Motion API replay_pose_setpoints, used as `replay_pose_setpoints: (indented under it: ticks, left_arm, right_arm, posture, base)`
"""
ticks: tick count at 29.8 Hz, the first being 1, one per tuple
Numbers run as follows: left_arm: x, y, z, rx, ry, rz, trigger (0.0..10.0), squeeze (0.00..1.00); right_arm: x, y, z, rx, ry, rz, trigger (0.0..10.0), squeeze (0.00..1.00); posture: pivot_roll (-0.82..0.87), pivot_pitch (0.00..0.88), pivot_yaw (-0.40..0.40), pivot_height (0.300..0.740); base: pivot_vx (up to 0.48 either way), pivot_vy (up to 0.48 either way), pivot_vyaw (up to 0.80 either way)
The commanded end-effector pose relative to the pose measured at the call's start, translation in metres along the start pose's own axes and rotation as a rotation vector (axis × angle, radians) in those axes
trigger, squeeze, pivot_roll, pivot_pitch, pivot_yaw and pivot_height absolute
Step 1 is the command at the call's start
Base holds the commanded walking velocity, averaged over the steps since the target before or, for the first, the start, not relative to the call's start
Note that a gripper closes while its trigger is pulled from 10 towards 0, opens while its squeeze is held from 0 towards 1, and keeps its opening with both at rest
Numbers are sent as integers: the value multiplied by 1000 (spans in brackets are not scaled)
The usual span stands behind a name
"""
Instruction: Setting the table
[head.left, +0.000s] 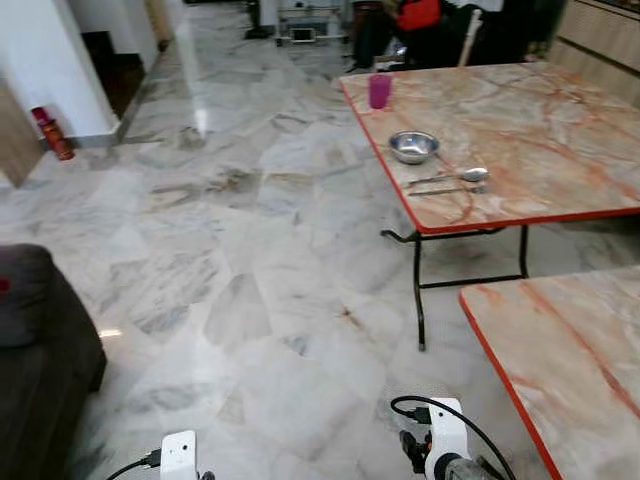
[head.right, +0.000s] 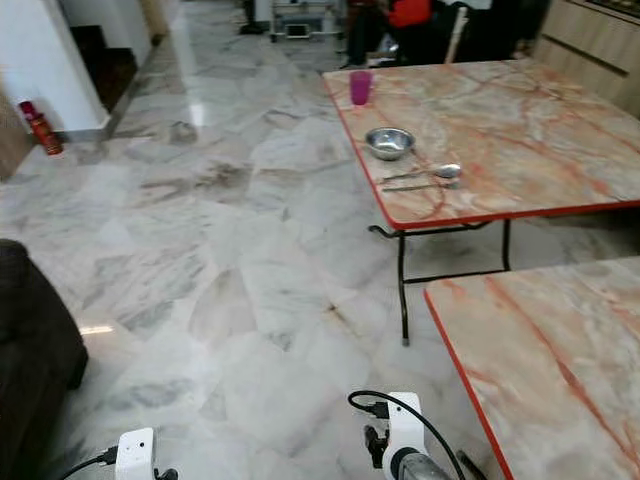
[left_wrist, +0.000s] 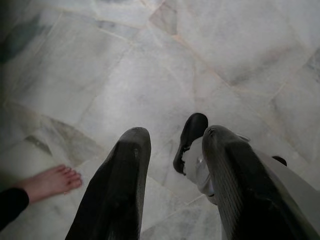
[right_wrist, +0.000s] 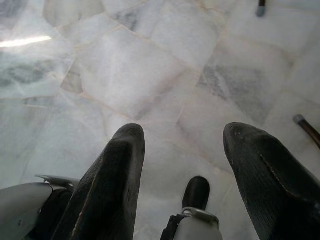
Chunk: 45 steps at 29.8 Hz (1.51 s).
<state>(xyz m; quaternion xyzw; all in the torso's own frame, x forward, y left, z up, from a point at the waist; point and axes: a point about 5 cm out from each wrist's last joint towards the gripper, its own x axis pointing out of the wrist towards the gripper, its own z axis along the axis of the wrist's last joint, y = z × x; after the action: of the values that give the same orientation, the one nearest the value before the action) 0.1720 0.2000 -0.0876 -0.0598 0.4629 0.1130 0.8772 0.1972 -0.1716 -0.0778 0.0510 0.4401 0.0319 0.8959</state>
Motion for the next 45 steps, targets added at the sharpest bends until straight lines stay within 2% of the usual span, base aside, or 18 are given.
replay_pose_setpoints:
  ticks: [1, 5, 24, 33, 45]
  left_arm:
    - [0, 1, -1, -13, 5, 14, 10000, 0]
    - [0, 1, 0, -17, 4, 15, 10000, 0]
    - [0, 2, -1, -31, 6, 23, 10000, 0]
    - [0, 2, -1, -33, 2, 27, 10000, 0]
    - [-1, 3, -2, -30, 4, 40, 10000, 0]
  right_arm:
    - [0, 0, 0, -2, 1, 6, 10000, 0]
    - [0, 2, 2, -5, 0, 23, 10000, 0]
    - [1, 7, 1, -10, 9, 61, 10000, 0]
    - [1, 8, 2, 17, 3, 69, 10000, 0]
    - [2, 13, 1, -38, 7, 106, 10000, 0]
  posture:
    - [85, 0, 2, 740]
    - [87, 0, 1, 740]
    - [92, 0, -3, 740]
    - [94, 0, -5, 740]
    - [93, 0, -7, 740]
  base:
    - [0, 0, 600]
    - [0, 0, 569]
    - [0, 0, 0]
    - [0, 0, 0]
    - [473, 0, 0]
